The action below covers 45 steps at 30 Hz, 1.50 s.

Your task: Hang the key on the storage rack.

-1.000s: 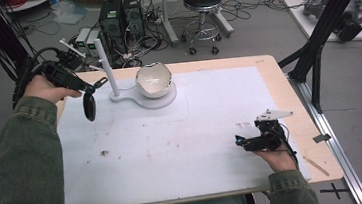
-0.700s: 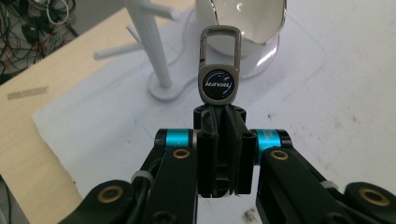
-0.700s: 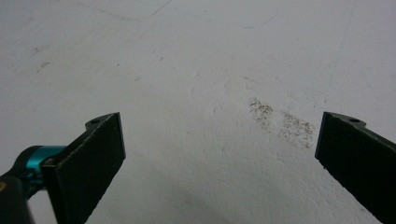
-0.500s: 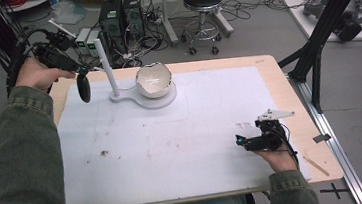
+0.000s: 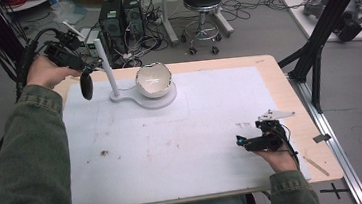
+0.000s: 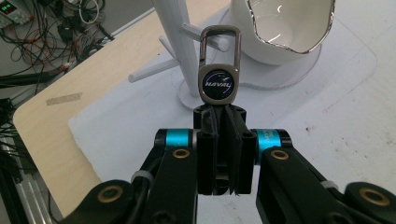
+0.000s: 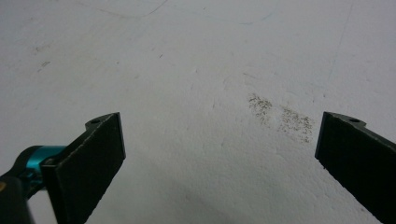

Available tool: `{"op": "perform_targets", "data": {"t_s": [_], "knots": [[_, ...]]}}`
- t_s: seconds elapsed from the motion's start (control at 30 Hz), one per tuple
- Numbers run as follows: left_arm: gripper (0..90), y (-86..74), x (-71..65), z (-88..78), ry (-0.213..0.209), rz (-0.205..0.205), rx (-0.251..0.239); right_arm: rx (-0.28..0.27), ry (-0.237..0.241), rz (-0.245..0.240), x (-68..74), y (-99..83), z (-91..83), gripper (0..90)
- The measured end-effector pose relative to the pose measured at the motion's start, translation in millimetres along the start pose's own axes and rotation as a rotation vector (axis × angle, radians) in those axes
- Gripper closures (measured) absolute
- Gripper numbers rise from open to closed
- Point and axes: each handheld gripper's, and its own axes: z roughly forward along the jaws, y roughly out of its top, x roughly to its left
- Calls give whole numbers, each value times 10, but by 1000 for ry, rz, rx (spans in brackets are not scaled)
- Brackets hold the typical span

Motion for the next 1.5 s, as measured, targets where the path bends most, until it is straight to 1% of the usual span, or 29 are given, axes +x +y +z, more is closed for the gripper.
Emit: {"op": "perform_targets", "data": {"t_s": [0.1, 0.2, 0.3, 0.4, 0.47, 0.53, 0.6, 0.73, 0.8, 0.83, 0.9, 0.93, 0.97, 1.0, 1.03, 1.07, 1.1, 1.13, 1.17, 1.23, 1.3, 1.33, 1.4, 1.43, 1.5], "knots": [[833, 8, -6, 11, 7, 4, -4, -4, -3, 3, -11, -2, -13, 6], [833, 14, -17, 40, 17, 10, 4, -4, -5, 7, -20, -4, -9, 6], [833, 22, -39, 74, 40, 16, 2, -2, -10, 7, -21, -4, -7, 6], [831, 37, -79, 121, 73, 35, 10, -9, -16, 8, -30, -3, -8, 6], [830, 43, -80, 141, 83, 37, 16, -6, -17, 19, -27, -5, -18, 6], [828, 40, -68, 152, 83, 33, 23, -10, -19, 16, -30, -6, -21, 6], [827, 30, -66, 162, 80, 26, 13, -11, -19, 15, -33, -8, -24, 6], [823, 16, -64, 158, 78, 32, 16, -9, -20, 23, -32, -9, -29, 6], [802, 4, -53, 170, 73, 22, 15, -9, -20, 23, -32, -9, -29, 6], [771, -3, -43, 176, 65, 16, 18, -9, -19, 23, -34, -9, -30, 6], [644, -18, -26, 170, 74, -1, 7, -14, -15, 24, -40, -9, -30, 6], [564, -25, -14, 161, 66, -14, -3, -14, -12, 36, -37, -8, -35, 6], [500, -33, -9, 145, 41, -28, -4, -17, -7, 35, -44, -8, -37, 6], [462, -45, -13, 130, 23, -36, -11, -21, -7, 36, -48, -10, -35, 6], [428, -57, -19, 109, 14, -33, -15, -21, -8, 39, -50, -10, -36, 6], [428, -73, -24, 90, 6, -32, -22, -21, -8, 39, -50, -10, -36, 6], [390, -91, -23, 76, -1, -31, -31, -21, -9, 43, -49, -9, -36, 6], [324, -112, -23, 61, -4, -34, -34, -20, -11, 40, -49, -10, -40, 6], [324, -133, -21, 51, -5, -33, -38, -20, -11, 40, -49, -10, -40, 6], [254, -180, -21, 49, -5, -34, -41, -33, -11, 38, -42, -6, -53, 6], [242, -231, -19, 52, -10, -43, -45, -34, -11, 40, -41, -3, -57, 6], [207, -258, -16, 57, -10, -44, -48, -36, -12, 36, -46, -2, -57, 6], [200, -318, -20, 75, -16, -54, -56, -37, -13, 36, -47, -1, -58, 6], [164, -353, -28, 87, -25, -63, -62, -35, -17, 42, -47, -2, -57, 6], [154, -425, -34, 121, -55, -69, -70, -36, -17, 44, -47, -1, -57, 6]]}}
